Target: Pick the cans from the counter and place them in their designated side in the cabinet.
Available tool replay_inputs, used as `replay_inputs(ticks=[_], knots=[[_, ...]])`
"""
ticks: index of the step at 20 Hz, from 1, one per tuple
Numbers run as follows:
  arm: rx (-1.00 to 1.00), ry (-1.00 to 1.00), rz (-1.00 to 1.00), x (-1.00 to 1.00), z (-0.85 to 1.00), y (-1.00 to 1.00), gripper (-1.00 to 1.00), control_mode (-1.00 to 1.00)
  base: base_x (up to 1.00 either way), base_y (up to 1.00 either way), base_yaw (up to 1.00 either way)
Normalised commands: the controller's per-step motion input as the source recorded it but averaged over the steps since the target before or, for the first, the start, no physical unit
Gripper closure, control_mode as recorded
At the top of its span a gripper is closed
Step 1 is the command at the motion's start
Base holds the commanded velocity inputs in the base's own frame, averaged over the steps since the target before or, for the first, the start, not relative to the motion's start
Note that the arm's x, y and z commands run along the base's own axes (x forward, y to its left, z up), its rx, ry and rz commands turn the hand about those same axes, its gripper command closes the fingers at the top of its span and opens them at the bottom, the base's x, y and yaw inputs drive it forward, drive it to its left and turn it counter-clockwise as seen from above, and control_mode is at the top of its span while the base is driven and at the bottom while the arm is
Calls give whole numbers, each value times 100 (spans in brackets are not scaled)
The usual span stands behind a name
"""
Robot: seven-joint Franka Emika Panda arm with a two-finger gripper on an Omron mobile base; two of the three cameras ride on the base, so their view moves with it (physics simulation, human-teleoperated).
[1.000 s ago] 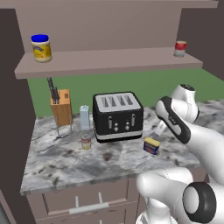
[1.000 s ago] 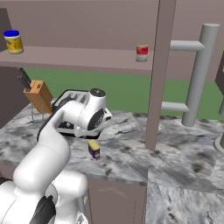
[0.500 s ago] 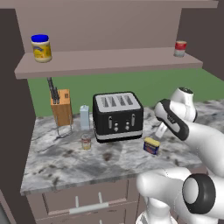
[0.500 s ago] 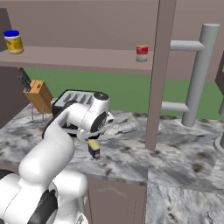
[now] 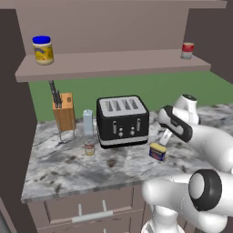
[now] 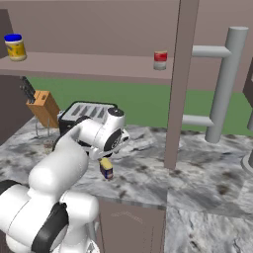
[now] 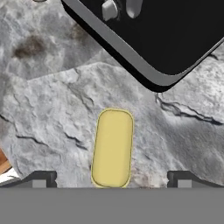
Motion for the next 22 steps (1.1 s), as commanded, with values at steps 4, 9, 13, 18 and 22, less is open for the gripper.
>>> replay_inputs(ticks=[4,9,13,18,22], knots=[[0,3,0,12,-17,0,-100,-100,0,0,0],[0,2,0,10,-15,0,-100,-100,0,0,0],[0,2,0,3,-15,0,-100,-100,0,0,0],[0,0,0,0,-13,2,-100,-100,0,0,0],[0,0,-1,-1,-11,10,-100,-100,0,0,0]])
